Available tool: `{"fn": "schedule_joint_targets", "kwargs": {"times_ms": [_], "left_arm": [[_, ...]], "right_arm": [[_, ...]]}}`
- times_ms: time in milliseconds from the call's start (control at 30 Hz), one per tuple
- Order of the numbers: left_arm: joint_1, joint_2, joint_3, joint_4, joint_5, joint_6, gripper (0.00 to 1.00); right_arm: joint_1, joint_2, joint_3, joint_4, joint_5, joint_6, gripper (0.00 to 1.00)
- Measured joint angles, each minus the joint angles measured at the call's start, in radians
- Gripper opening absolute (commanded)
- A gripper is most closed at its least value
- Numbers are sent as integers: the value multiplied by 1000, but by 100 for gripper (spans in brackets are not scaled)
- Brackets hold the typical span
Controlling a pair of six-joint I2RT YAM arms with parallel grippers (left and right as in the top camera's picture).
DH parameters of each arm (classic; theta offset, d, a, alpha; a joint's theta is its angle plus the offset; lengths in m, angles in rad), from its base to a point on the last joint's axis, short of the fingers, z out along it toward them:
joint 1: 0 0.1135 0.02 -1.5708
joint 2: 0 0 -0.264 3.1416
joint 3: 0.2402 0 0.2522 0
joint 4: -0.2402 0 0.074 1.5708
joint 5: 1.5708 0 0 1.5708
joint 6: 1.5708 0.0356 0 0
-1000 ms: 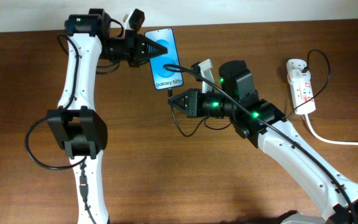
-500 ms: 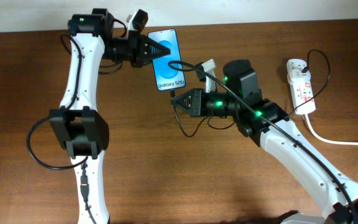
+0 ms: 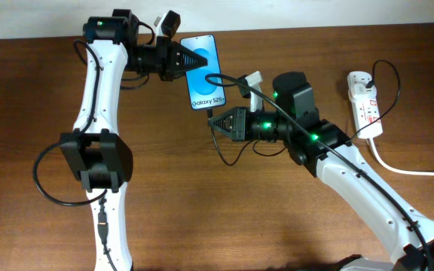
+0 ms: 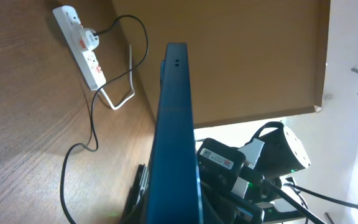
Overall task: Plug charger to phone and switch on socket
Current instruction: 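Push the USB-C plug into the phone's bottom port with the right gripper, then lower the phone onto the table with the left gripper and release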
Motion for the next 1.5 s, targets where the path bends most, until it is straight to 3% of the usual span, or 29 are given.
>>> {"fn": "schedule_joint_targets", "kwargs": {"times_ms": [133,267,500,600,667,1233,1500], "left_arm": [[-1,0,0,-5,-8,0,0],[-26,0,0,-13,-48,1,0],[-32,0,0,-18,-116,4,0],[-36,0,0,-18,-132,5,0],[-39,0,0,-18,-151,9,0],[-60,21,-21,-5,-417,6,0],[-68,116,-81,128,-517,-132,0]], "right_arm": [[-2,0,0,3,-4,-3,14],[-41,0,0,15,-26,0,37],[-69,0,2,29,-85,-13,49],[-87,0,3,24,-93,-26,70],[-90,0,4,17,-100,-36,75],[-151,0,10,-125,-76,-88,79],[-151,0,10,-193,-55,-120,79]]}}
